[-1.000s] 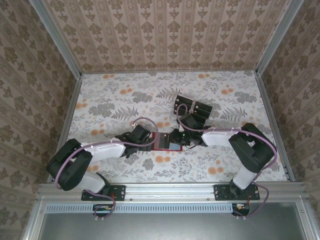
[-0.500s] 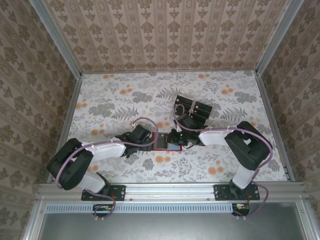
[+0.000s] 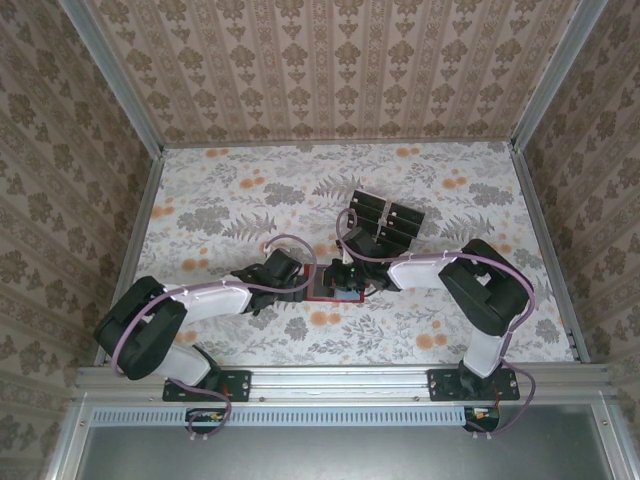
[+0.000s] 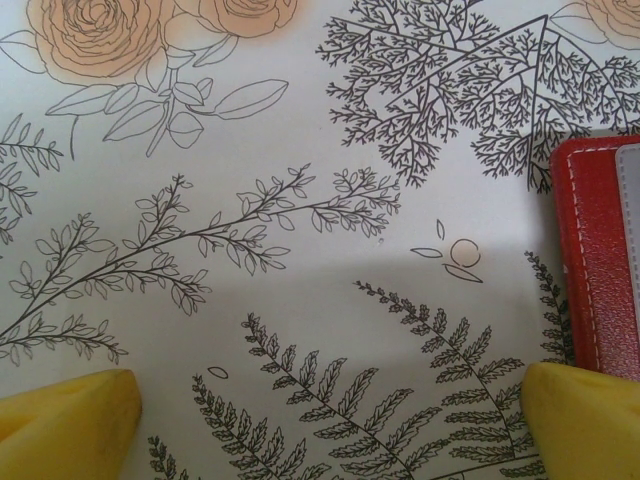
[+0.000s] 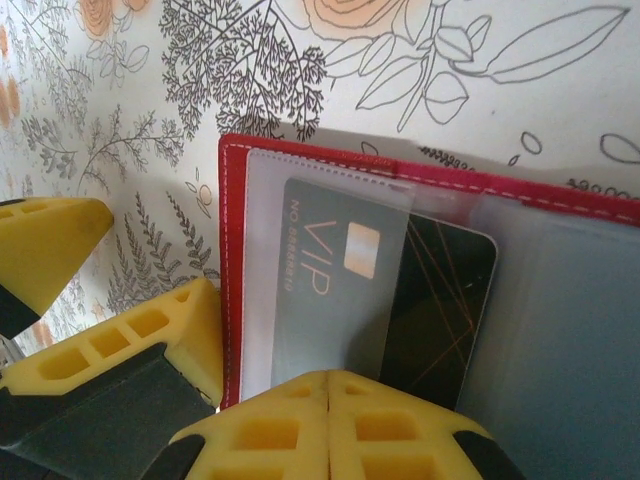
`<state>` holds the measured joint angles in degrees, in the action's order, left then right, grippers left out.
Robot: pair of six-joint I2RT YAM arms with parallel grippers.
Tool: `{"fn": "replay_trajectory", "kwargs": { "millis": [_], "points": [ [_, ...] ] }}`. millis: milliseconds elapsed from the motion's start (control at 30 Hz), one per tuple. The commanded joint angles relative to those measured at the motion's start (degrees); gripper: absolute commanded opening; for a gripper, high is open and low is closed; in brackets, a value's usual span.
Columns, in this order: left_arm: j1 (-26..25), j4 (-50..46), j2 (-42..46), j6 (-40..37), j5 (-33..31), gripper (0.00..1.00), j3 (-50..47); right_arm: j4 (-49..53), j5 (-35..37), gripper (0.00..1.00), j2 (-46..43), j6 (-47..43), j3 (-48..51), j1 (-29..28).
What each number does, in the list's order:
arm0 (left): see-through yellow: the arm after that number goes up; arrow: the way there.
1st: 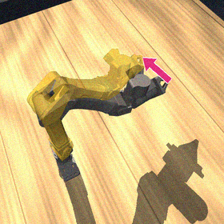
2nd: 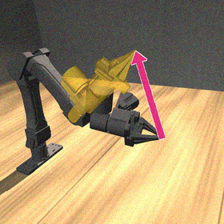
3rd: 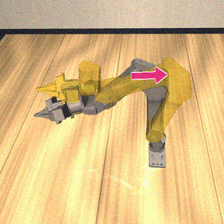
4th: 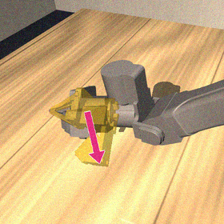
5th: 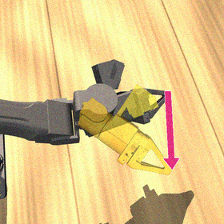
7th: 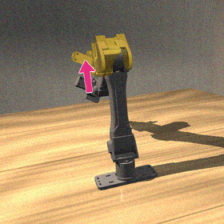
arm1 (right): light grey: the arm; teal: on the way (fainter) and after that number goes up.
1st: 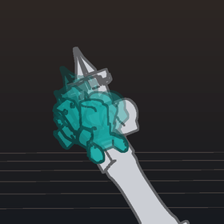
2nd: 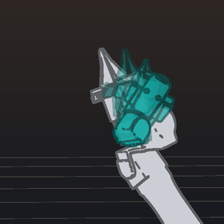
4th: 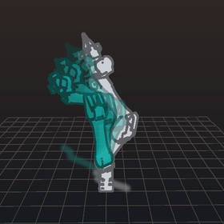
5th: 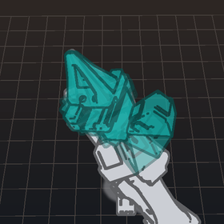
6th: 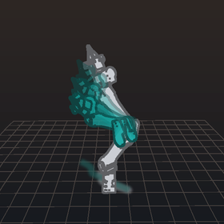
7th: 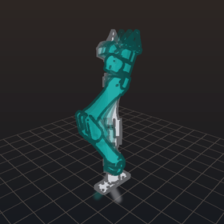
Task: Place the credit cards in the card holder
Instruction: Insert the credit card into the card slot.
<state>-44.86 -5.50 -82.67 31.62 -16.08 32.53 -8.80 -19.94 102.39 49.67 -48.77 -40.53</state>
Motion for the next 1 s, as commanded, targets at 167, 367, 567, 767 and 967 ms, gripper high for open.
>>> {"fn": "replay_trajectory", "kwargs": {
  "millis": [167,367,567,767,967],
  "points": [
    [0.3,3.2,-1.2,-0.5,2.5,1.0,-0.8,6.2,3.4,0.11,-5.1,-2.9,-1.4,-0.2],
    [0.4,3.7,-1.1,-0.4,2.6,1.0,-1.3,12.7,7.5,0.11,-6.3,-5.8,-2.7,-0.2],
    [0.3,3.8,-1.3,-0.3,2.8,1.0,-1.4,14.4,8.3,0.08,-4.8,-6.8,-3.6,-0.2],
    [0.4,4.1,-1.6,-0.3,3.0,1.0,-1.4,14.2,8.3,0.07,-2.7,-6.9,-4.1,-0.3],
    [0.3,4.3,-1.8,-0.3,3.1,1.0,-1.4,13.7,7.5,0.06,-0.9,-6.9,-5.3,-0.5]
  ]
}}
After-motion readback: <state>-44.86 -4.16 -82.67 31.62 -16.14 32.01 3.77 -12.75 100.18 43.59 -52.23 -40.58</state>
